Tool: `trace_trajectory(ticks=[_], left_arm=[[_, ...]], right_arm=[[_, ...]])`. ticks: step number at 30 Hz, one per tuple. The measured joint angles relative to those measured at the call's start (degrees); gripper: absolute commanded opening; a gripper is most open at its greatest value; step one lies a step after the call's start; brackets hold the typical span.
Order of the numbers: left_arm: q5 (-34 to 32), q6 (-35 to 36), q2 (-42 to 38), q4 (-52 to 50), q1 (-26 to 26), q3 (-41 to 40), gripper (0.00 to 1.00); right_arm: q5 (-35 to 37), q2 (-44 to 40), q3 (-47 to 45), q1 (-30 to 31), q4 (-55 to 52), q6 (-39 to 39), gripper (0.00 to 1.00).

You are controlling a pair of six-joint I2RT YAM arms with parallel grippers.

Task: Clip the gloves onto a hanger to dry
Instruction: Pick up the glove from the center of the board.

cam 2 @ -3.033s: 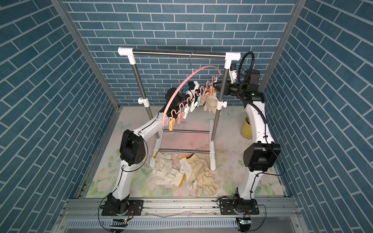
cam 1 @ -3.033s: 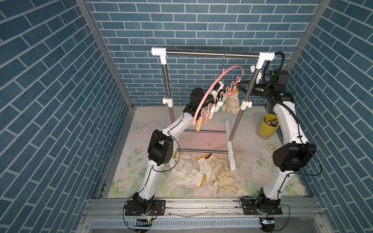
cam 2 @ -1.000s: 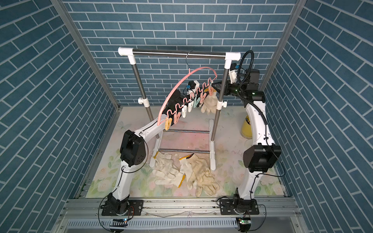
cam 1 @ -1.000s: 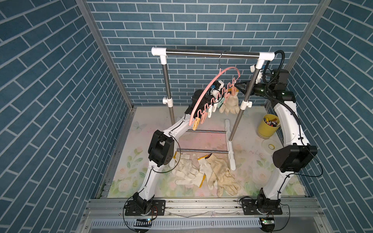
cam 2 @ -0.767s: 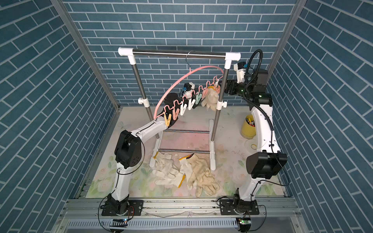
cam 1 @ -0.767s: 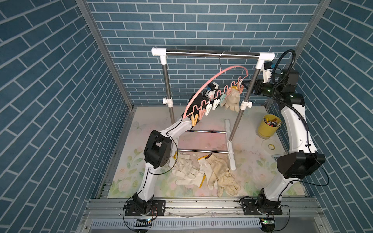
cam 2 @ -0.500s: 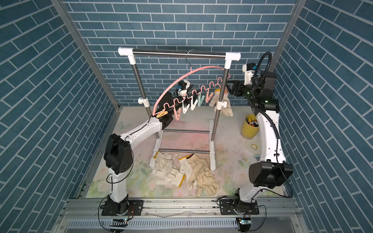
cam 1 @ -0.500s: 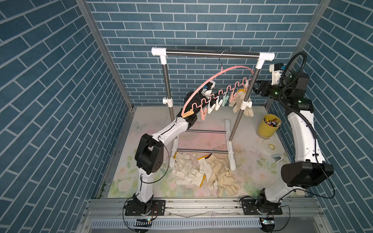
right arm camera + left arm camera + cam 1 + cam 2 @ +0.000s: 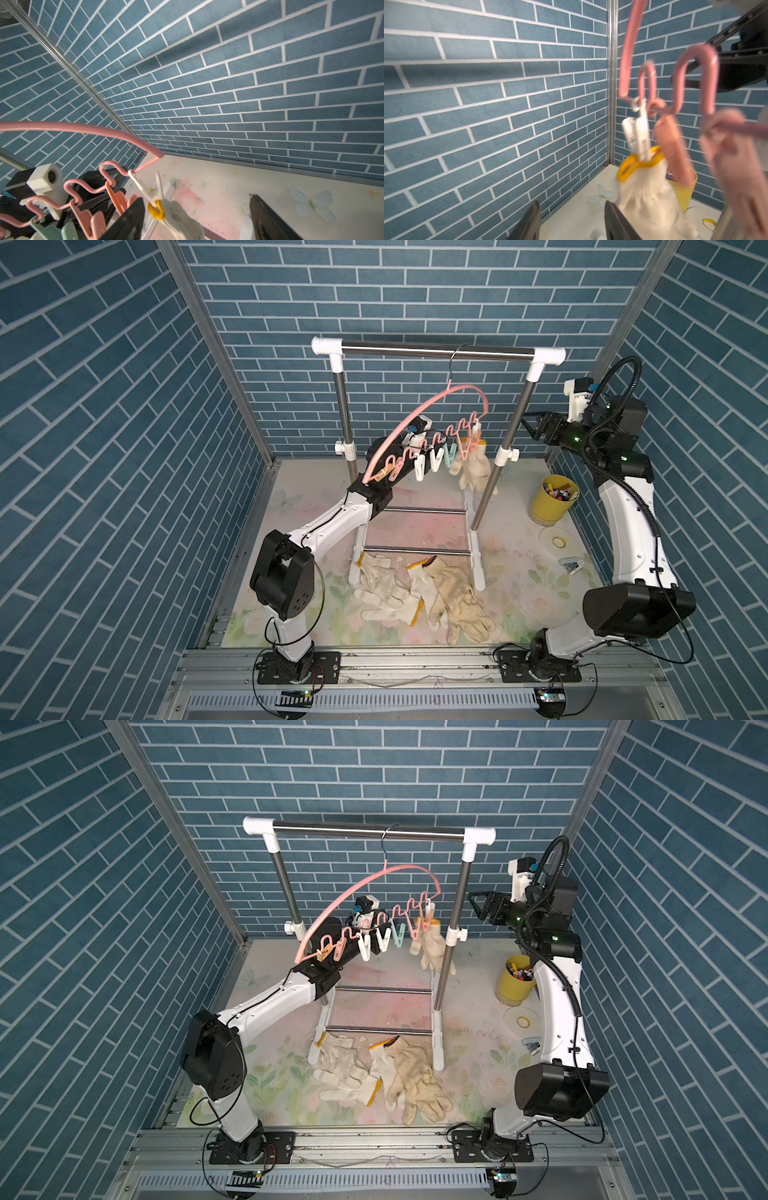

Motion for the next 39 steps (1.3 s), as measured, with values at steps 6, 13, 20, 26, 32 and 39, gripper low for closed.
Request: trace_trajectory(ticks=[6, 13, 20, 26, 32, 39], left_arm=[[-0.2, 0.0, -1.0, -0.4, 0.2, -0.2, 0.53], [-2.8, 0.0, -1.0, -1.5, 0.3, -3.7, 0.54], [-4.3, 0.0, -5.2, -2.8, 1.3, -11.2, 0.54], [-1.6, 1.3, -15.7, -3.6, 1.6, -17.1, 0.53], [3.7, 4.7, -26.5, -8.2, 1.6, -21.2, 0.51], [7.3, 12.3, -38.4, -20.2, 0.9, -28.5, 0.49]], right_arm=[[-3.9, 3.7, 0.7, 0.0, 0.1, 2.4, 0.84], [0.6, 2.3, 0.5, 0.0, -2.2, 2.4, 0.81], [10.0, -5.7, -8.1, -1.7, -2.6, 4.5, 0.81], [17.3, -15.9, -18.4, -3.0, -2.6, 7.0, 0.81], [21.3, -24.1, -28.3, -3.0, -3.2, 8.6, 0.8], [22.1, -30.8, -37.5, -3.0, -6.0, 13.1, 0.77]])
